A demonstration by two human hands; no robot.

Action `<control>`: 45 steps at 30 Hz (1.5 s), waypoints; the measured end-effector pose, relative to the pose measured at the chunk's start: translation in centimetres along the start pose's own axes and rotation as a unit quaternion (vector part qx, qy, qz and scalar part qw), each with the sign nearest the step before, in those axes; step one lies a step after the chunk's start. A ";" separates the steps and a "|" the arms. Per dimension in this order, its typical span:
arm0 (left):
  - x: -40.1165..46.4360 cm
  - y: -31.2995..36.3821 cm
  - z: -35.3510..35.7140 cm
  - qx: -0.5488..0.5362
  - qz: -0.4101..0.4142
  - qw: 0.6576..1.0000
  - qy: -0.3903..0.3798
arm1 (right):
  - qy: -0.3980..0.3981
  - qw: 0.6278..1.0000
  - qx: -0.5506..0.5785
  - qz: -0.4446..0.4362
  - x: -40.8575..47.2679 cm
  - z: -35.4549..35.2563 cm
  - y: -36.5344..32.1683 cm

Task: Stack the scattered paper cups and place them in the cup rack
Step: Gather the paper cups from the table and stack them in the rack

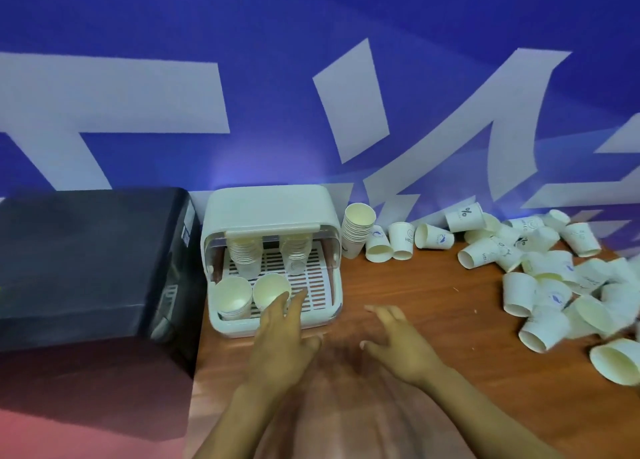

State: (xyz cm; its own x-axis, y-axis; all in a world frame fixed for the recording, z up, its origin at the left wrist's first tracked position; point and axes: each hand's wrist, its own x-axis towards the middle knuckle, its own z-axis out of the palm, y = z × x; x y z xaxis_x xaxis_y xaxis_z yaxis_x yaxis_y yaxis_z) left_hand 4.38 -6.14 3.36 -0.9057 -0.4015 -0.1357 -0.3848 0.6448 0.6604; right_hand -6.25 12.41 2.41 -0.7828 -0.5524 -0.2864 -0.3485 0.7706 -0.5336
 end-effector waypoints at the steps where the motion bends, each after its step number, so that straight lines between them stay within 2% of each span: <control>1: 0.1 0.7 0.6 0.004 0.005 1.000 -0.008 | 0.006 1.000 0.004 0.002 -0.3 -0.6 0.8; 9: 1.6 8.9 6.4 0.019 0.026 0.999 -0.017 | 0.018 1.000 0.017 -0.005 -1.3 -6.8 8.6; 18: 5.9 15.2 12.1 0.063 -0.017 0.998 -0.003 | -0.003 1.000 -0.003 -0.031 2.6 -14.4 15.8; 22: 7.3 16.0 13.7 0.067 -0.060 0.996 -0.016 | -0.013 0.999 -0.006 -0.034 4.7 -16.0 16.7; 30: 13.6 15.8 14.4 0.096 -0.081 0.992 -0.012 | -0.022 0.999 -0.015 -0.035 11.6 -17.1 16.7; 36: 19.1 14.9 16.7 0.103 -0.099 0.990 0.006 | -0.032 0.998 -0.053 0.013 18.4 -15.5 16.2; 45: 23.9 12.9 20.8 0.102 -0.139 0.984 0.043 | -0.013 0.997 -0.010 0.071 24.5 -11.8 16.7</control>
State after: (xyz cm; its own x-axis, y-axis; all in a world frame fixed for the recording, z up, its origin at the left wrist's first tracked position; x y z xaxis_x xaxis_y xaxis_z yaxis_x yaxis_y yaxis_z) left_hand -25.89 6.15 -6.77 -0.7458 -0.6282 -0.2214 -0.6506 0.6159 0.4442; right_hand -37.31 15.46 -4.15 -0.8113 -0.4459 -0.3781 -0.2467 0.8475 -0.4700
